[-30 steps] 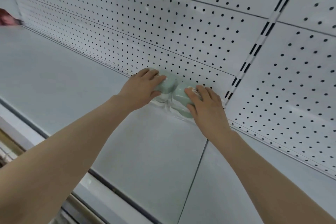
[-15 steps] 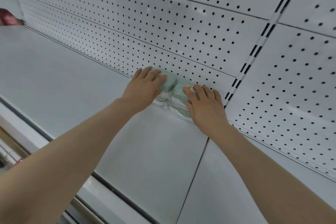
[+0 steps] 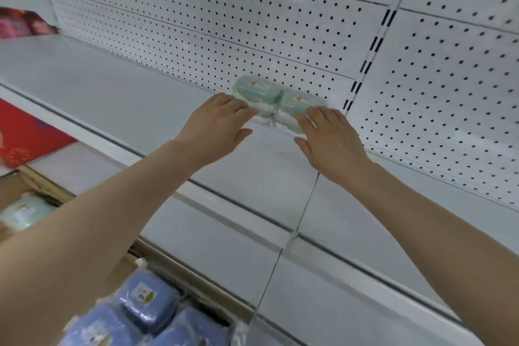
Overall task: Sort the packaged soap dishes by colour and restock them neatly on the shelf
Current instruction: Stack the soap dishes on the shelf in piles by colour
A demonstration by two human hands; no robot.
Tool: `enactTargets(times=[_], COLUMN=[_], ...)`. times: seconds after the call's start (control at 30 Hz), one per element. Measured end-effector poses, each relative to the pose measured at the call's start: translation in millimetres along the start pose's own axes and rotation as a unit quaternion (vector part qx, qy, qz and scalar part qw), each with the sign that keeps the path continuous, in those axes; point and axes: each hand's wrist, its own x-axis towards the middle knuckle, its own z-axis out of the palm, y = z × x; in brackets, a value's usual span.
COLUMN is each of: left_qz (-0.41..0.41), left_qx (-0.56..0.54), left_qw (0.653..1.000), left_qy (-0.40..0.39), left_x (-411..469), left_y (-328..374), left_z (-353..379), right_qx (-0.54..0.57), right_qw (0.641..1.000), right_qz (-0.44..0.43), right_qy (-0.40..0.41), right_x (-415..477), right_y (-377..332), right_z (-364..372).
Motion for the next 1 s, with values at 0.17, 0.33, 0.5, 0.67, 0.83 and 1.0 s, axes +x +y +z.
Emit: enactTargets(times=[0.17, 0.33, 0.5, 0.67, 0.83, 1.0], left_qz=[0.014, 0.019, -0.015, -0.068, -0.127, -0.139], left_qx=[-0.007, -0.005, 0.013, 0.009, 0.013, 0.008], left_qw=[1.0, 0.998, 0.995, 0.986, 0.971, 0.964], left_qy=[-0.014, -0.055, -0.102, -0.152, -0.201, -0.227], left_x=[-79, -164, -243, -315, -382, -435], left_y=[16, 34, 49, 56, 53, 2], left_z=[-44, -83, -112, -123, -134, -124], right_qx=[0.028, 0.064, 0.117, 0.158, 0.193, 0.204], right_qw=[0.999, 0.997, 0.989, 0.977, 0.966, 0.959], right_qz=[-0.011, -0.042, -0.093, -0.139, -0.162, -0.172], right_qy=[0.011, 0.014, 0.008, -0.014, -0.062, -0.1], right_x=[-58, -109, -144, -170, -190, -178], right_y=[-54, -116, -173, -224, -280, -342], right_z=[-37, -57, -62, -44, -27, -7])
